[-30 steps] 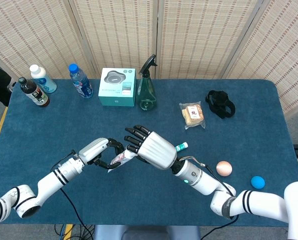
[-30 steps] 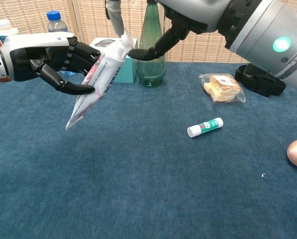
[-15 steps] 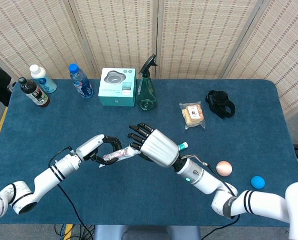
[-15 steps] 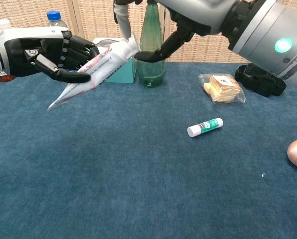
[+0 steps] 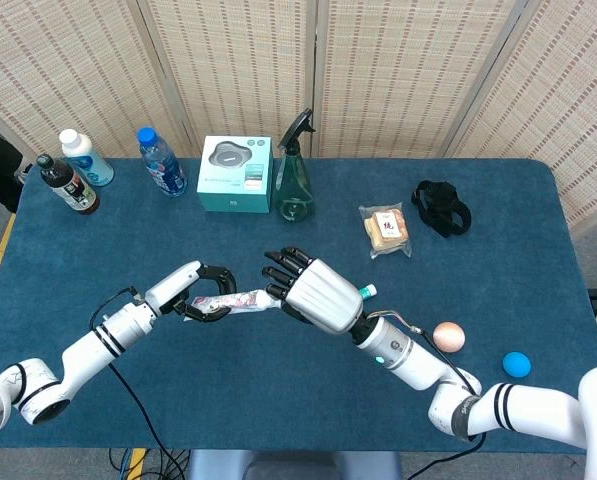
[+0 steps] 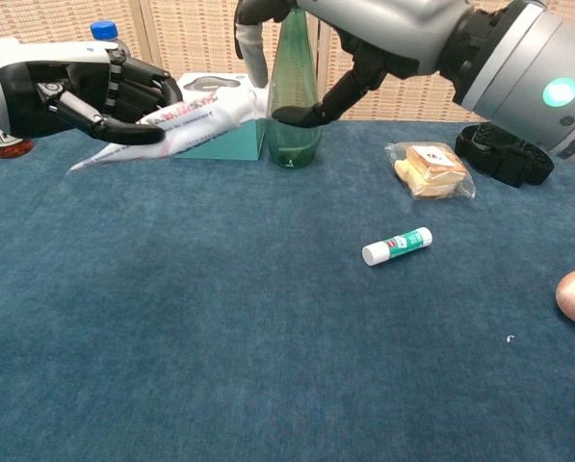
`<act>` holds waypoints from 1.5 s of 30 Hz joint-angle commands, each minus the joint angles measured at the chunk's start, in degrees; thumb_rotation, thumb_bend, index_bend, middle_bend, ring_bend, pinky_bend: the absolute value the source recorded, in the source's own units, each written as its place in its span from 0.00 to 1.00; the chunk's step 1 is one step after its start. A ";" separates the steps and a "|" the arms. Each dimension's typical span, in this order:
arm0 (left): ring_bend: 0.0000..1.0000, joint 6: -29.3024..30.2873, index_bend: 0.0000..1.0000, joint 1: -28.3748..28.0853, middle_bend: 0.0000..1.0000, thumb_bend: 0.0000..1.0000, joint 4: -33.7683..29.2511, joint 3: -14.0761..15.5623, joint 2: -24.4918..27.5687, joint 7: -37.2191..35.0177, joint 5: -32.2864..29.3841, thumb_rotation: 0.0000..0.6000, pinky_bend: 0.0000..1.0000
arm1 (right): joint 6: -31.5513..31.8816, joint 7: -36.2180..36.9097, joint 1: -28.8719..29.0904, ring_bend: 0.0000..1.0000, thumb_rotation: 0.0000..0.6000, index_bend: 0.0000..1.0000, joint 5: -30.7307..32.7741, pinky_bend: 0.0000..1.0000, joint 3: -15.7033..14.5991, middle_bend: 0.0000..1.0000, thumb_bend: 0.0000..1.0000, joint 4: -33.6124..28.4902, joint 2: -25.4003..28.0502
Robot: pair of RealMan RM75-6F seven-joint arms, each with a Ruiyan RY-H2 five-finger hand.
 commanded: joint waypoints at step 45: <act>0.49 -0.34 0.62 -0.45 0.72 0.46 0.39 -0.51 2.47 -6.84 -0.66 1.00 0.29 | -1.50 2.27 -1.27 0.19 1.00 0.62 1.26 0.26 -2.49 0.40 0.19 3.25 -1.64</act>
